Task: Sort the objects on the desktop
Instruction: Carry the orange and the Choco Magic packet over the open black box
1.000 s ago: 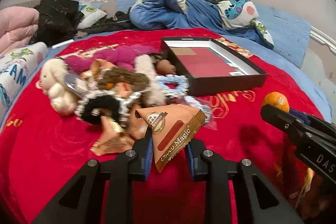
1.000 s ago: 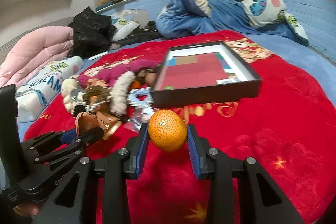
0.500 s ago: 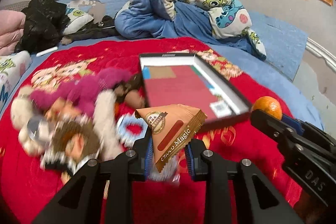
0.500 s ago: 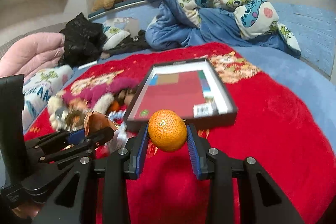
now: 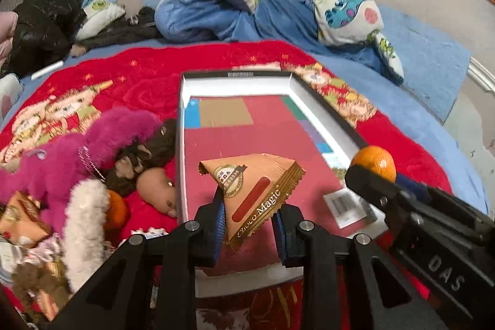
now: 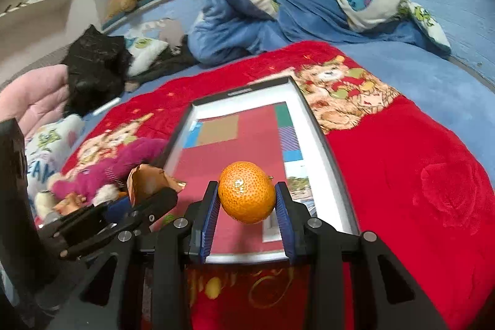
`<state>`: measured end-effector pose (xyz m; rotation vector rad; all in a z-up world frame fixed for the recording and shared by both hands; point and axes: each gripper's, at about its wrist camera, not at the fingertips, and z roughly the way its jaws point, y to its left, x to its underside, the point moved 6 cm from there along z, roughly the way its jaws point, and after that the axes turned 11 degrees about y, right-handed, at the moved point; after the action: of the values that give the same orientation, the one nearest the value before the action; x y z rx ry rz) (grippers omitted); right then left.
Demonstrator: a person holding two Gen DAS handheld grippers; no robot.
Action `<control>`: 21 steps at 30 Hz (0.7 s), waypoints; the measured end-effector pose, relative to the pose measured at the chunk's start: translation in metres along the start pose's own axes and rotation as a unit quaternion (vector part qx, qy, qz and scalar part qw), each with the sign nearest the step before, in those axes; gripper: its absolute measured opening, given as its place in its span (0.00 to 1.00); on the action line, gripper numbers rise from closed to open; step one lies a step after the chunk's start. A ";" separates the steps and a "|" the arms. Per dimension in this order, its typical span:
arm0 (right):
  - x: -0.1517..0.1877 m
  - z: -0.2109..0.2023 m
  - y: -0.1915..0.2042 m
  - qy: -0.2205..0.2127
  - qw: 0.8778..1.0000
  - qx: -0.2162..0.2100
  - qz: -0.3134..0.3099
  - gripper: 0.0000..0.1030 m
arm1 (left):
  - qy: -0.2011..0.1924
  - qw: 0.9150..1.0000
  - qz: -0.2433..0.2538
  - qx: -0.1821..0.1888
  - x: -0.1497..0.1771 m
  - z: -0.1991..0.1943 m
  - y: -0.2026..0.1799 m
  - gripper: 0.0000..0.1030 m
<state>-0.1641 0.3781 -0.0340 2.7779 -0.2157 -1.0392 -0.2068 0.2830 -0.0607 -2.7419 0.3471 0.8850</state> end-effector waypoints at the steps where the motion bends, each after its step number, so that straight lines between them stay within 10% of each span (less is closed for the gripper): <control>1: -0.001 0.007 -0.003 0.009 1.000 0.007 0.004 0.33 | 0.007 1.000 0.002 -0.002 0.002 0.006 -0.001 0.27; 21: 0.006 0.052 -0.009 0.076 0.996 0.054 -0.005 0.34 | 0.038 0.996 0.043 -0.063 0.009 0.029 -0.008 0.27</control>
<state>-0.1930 0.3807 -0.0780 2.9417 -0.2444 -0.8369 -0.2131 0.2975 -0.0884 -2.9016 0.4406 0.8534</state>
